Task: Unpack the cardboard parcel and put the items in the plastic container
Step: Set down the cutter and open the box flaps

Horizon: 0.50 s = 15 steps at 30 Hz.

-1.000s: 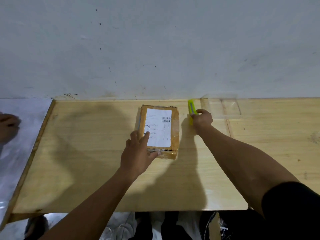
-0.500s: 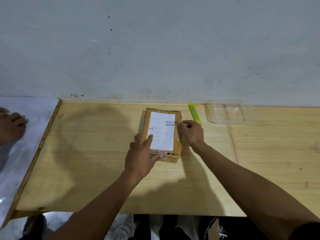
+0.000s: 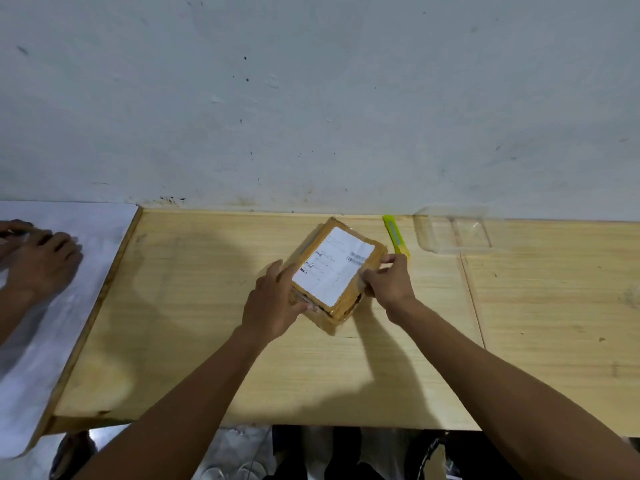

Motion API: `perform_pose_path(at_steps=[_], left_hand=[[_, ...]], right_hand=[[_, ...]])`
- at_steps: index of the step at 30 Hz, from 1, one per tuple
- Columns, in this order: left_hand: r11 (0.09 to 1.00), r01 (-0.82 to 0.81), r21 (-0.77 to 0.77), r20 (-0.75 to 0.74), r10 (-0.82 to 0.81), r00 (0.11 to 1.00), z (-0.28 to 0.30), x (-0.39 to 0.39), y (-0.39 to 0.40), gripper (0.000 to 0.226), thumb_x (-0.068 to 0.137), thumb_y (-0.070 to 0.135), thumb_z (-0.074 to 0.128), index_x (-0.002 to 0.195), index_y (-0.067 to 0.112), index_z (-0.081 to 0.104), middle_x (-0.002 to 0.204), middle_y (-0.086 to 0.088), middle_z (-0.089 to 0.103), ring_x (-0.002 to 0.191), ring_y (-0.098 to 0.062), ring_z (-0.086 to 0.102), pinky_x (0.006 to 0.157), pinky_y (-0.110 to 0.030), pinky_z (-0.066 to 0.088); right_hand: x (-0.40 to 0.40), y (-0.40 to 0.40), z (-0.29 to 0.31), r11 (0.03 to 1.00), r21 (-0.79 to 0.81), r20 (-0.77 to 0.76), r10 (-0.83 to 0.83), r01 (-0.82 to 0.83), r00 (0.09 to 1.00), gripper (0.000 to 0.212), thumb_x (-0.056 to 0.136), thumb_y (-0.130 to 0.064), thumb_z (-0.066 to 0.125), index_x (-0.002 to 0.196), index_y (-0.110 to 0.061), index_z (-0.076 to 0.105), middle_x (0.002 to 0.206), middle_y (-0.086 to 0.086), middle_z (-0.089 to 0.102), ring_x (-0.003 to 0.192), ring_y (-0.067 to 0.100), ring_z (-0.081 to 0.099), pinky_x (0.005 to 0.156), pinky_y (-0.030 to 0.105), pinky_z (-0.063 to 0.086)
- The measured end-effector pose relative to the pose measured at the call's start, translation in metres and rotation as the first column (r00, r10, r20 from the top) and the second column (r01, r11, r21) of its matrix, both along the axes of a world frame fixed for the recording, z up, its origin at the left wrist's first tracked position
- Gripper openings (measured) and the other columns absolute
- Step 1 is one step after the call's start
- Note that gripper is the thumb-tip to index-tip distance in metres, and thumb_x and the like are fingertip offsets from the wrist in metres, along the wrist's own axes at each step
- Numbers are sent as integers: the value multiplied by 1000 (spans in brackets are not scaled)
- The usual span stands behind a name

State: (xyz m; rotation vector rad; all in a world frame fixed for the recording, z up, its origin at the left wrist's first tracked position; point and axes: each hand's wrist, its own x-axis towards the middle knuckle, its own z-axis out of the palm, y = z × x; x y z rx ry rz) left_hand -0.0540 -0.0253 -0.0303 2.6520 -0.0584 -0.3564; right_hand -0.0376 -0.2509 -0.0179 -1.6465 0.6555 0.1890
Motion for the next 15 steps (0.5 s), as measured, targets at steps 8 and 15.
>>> perform_pose_path(at_steps=[8, 15], left_hand=[[947, -115, -299, -13, 117, 993, -17, -21, -3, 76, 83, 35, 66, 147, 29, 25, 148, 0, 36, 133, -16, 39, 99, -38, 45], [890, -162, -426, -138, 113, 984, -31, -49, -31, 118, 79, 51, 71, 152, 19, -17, 161, 8, -19, 147, -4, -15, 116, -22, 3]], right_hand=[[-46, -16, -19, 841, -502, 127, 304, -203, 944, 70, 86, -22, 68, 145, -22, 31, 119, 8, 51, 105, 19, 51, 86, 28, 45], [-27, -41, -18, 693, -579, 23, 542, -431, 840, 85, 75, 5, 59, 152, -10, 26, 150, 12, 40, 139, 31, 35, 107, 23, 25]])
